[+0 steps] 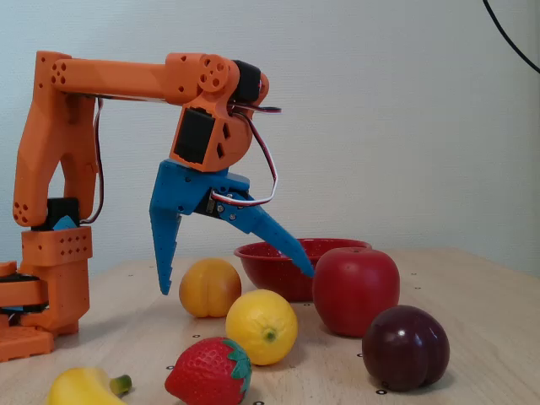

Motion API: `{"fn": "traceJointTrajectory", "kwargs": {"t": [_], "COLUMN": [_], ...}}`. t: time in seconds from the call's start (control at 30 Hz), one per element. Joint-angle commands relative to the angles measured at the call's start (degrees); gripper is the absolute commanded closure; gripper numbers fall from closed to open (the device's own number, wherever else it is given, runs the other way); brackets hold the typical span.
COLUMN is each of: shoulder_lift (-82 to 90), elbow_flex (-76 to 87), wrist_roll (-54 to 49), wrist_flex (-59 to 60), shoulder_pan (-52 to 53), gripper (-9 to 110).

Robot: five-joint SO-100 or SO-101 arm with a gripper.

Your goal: Put the lemon in the red bowl.

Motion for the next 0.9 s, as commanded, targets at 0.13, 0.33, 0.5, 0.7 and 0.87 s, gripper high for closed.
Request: {"fn": "traceJointTrajectory", "kwargs": {"t": [0.13, 0.33, 0.5, 0.7, 0.87], "shoulder_lift": [-1.2, -5.5, -9.2, -13.1, -14.6], "elbow_flex": [-6.2, -6.6, -9.5, -13.5, -14.7], "wrist_roll": [-1.2, 0.0, 0.2, 0.1, 0.9], "wrist_flex": [-3.3, -8.3, -9.4, -9.7, -9.8], "shoulder_pan": [2.8, 3.7, 4.8, 5.4, 5.2], "gripper": [32, 32, 32, 32, 32]}}
